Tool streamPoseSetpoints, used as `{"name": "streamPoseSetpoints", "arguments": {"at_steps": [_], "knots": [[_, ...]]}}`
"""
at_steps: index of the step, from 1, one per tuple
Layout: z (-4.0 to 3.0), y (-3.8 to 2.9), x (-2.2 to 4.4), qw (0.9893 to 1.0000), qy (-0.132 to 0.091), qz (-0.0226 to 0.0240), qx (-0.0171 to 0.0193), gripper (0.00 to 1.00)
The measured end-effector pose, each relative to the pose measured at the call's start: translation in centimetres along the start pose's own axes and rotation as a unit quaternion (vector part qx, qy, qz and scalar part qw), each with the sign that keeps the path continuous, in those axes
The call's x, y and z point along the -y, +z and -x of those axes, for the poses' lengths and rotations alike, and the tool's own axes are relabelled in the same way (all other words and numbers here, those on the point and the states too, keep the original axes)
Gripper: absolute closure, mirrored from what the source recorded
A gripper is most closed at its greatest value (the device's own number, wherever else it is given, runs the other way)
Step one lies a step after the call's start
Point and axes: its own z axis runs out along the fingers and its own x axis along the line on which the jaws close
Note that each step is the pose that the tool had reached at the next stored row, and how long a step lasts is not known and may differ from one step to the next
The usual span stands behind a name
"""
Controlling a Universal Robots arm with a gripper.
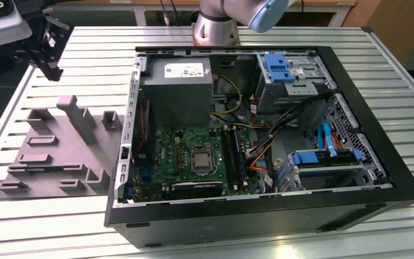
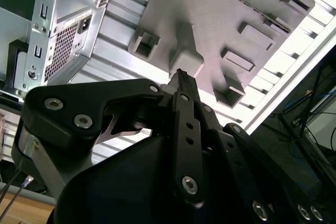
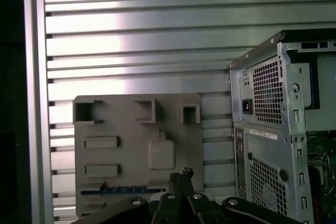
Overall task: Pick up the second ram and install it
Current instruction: 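Reach for the second ram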
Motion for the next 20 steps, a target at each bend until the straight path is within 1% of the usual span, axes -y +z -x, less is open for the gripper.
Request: {"name": "streamPoseSetpoints", "arguments": {"at_steps": [20], "knots": [[-0.31, 0.16, 0.72, 1.0, 0.0, 0.0, 0.0, 0.89]]}}
